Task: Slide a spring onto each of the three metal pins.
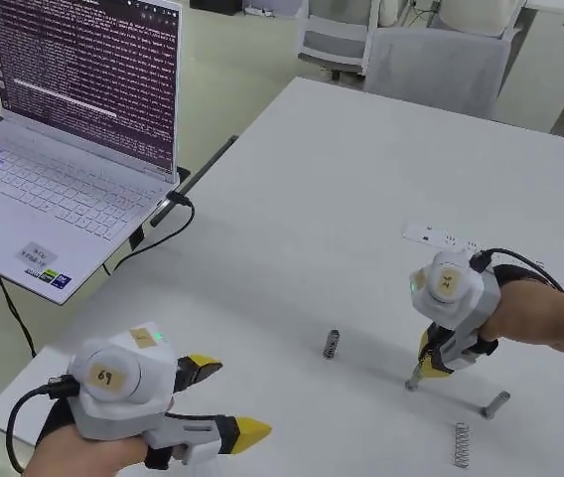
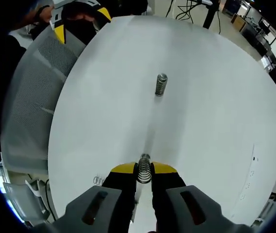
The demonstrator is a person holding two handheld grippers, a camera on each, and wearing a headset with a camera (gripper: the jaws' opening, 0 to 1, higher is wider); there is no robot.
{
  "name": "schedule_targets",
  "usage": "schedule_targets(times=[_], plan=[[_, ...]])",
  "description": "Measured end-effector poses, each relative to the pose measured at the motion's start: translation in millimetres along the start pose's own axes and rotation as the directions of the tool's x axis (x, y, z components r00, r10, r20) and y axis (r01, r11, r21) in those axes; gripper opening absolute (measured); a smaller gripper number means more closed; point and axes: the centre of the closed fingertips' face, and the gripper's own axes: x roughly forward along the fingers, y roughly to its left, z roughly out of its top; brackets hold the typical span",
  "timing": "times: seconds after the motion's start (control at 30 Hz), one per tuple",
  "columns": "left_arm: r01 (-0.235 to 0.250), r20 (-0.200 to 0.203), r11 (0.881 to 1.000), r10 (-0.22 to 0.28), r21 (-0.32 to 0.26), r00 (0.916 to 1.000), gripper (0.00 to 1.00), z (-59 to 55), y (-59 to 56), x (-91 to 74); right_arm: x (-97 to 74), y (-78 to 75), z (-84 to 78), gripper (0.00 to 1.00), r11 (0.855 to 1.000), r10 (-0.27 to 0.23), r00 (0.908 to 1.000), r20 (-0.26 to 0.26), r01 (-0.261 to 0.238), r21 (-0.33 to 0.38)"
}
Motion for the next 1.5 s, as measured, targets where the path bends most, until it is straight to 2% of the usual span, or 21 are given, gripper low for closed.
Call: schedule_targets(times=[0.67,1.17,1.5], plan=[[-0.010,-0.007,1.000,0.010,-0.008,0.9999,0.56,-2.2,2.7,-0.1,23.5,-1.3,-5.8,0.09,1.000,0.019,0.9994,-0.030,-0.019,-0.005],[-0.014,-0.010,1.000,0.014,-0.010,0.9998,0.56,-2.4,4.7,-0.8,27.5,1.4,-7.5,0.10,1.000,0.028,0.9989,-0.037,-0.028,0.002],[-0.014,-0.010,1.000,0.014,-0.011,0.9999,0.56,-1.3,5.3,-0.4,23.8,0.7,-8.2,0.14,1.000,0.028,0.9987,-0.043,-0.028,0.003]])
